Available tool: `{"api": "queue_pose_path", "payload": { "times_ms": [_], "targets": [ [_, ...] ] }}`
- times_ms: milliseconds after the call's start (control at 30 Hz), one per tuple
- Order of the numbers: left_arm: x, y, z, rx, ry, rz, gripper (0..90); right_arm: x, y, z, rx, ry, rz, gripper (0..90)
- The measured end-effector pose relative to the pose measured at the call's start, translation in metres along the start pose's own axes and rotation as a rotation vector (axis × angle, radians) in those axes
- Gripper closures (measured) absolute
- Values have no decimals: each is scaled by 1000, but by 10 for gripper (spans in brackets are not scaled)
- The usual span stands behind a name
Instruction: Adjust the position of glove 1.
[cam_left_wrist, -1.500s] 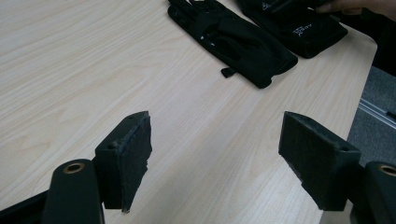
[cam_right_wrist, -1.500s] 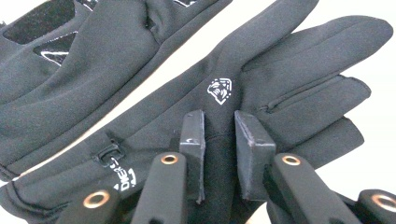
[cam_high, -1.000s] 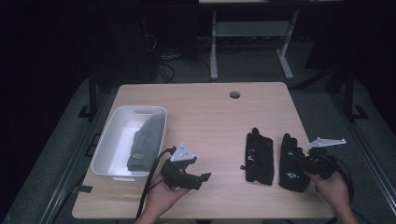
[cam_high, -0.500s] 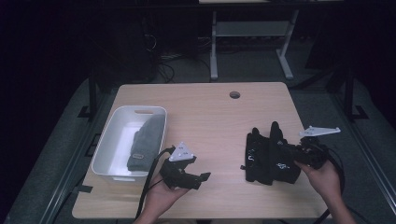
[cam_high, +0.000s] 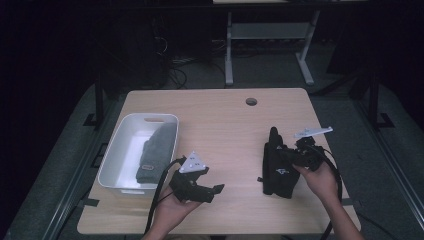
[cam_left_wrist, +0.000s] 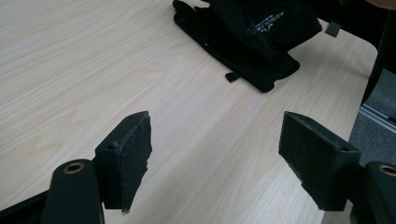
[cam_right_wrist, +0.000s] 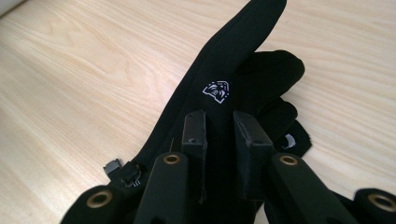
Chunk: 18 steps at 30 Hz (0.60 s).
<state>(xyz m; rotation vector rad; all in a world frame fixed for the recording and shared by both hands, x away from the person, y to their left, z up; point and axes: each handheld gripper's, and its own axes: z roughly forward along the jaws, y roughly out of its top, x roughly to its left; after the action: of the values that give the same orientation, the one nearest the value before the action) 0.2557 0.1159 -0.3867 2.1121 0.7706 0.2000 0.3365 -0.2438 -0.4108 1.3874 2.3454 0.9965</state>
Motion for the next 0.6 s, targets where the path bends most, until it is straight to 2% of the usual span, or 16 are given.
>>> {"api": "queue_pose_path", "payload": {
  "times_ms": [167,300,333,500,600],
  "targets": [
    [0,-1,1,8,-3,2,251,1,-3,12,12,10,17,740],
    [-1,-1,3,12,-6,-1,251,1,-7,17,34,19,1,711],
    [-1,-1,3,13,-7,0,251,1,-8,18,37,18,-11,693],
    [-2,-1,5,23,-12,10,251,-1,-12,19,46,29,-8,558],
    [-4,-1,9,24,-17,2,251,-4,-15,16,31,33,12,473]
  ]
}}
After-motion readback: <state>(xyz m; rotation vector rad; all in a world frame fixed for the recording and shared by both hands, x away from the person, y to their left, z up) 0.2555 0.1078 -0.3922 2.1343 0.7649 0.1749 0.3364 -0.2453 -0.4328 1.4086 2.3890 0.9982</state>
